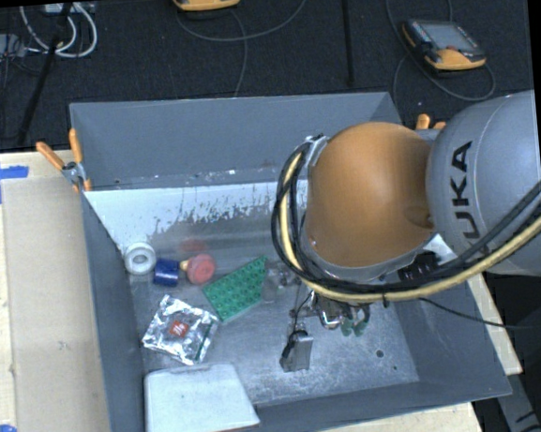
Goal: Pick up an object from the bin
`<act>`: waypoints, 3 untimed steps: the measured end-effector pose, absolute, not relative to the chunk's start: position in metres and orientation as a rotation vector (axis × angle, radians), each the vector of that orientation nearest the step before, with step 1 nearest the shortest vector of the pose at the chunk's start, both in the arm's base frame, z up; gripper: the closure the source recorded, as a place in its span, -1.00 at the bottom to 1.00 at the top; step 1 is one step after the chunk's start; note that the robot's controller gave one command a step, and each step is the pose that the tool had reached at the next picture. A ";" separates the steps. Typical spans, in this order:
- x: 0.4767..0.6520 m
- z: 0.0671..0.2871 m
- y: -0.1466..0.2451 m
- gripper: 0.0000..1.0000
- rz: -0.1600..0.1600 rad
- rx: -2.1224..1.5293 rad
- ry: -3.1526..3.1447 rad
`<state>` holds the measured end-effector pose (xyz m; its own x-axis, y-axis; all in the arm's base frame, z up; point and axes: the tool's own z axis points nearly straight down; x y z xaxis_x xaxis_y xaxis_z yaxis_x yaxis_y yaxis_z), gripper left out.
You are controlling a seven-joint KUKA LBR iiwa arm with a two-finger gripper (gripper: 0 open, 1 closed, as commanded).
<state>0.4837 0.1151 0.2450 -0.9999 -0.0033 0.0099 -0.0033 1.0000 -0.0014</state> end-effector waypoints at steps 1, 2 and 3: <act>0.559 0.106 0.229 -1.00 -0.002 0.253 -3.128; 0.575 0.069 0.186 -1.00 0.002 0.585 -3.086; 0.575 0.069 0.187 1.00 -0.001 0.580 -3.087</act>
Offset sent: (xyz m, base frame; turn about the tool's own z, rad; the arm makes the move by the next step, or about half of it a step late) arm 0.0766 0.1115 -0.1337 -0.1552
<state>0.5751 0.1870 0.0695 -0.9317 -0.3633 0.0007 -0.3633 0.9317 0.0006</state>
